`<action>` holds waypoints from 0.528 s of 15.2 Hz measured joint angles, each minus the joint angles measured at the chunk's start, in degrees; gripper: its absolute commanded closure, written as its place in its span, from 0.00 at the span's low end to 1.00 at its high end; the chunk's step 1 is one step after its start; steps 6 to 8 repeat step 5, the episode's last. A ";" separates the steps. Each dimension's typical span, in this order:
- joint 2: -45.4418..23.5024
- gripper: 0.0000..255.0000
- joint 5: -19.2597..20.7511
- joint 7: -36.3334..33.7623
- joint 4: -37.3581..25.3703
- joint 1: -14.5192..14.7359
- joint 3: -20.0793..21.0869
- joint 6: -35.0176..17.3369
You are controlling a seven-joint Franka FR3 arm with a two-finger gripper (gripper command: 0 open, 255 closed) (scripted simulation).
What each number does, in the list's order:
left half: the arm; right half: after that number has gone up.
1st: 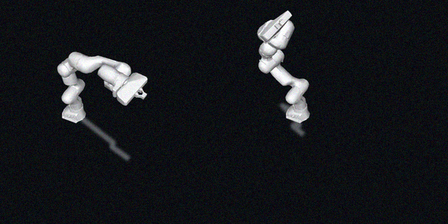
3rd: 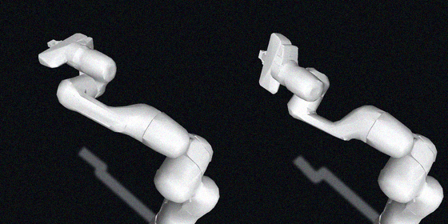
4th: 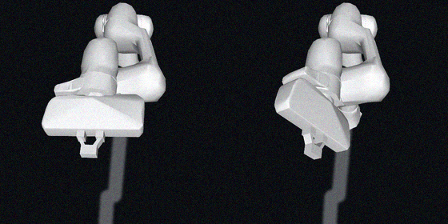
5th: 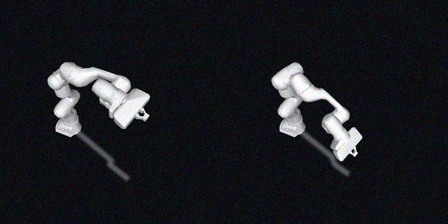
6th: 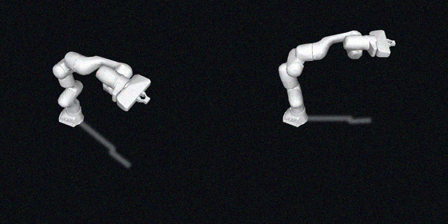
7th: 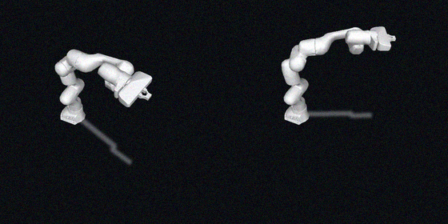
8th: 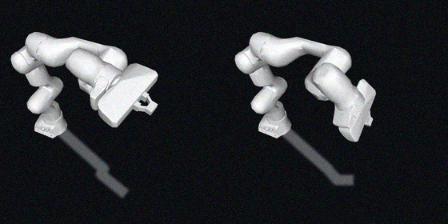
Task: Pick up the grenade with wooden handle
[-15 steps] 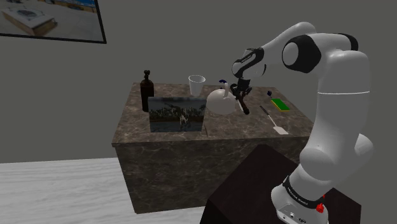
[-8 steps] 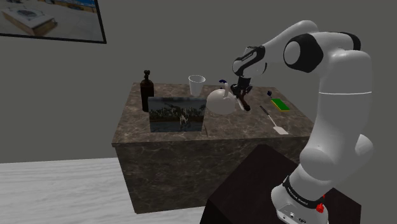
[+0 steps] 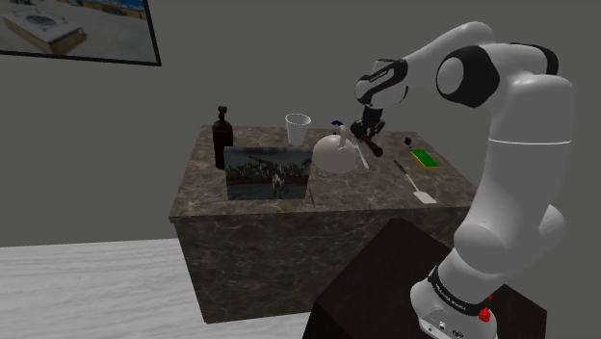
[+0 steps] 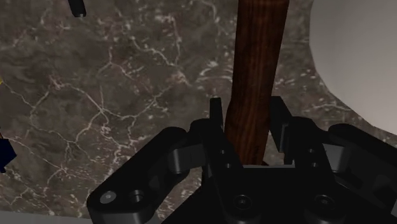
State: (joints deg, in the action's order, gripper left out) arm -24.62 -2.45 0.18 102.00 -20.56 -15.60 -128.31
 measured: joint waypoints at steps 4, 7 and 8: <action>1.75 1.00 0.47 -0.06 -0.80 0.15 -0.28 2.50; 1.82 1.00 0.49 -0.05 -1.07 0.14 -0.29 2.83; 1.82 1.00 0.49 -0.05 -1.07 0.14 -0.29 2.83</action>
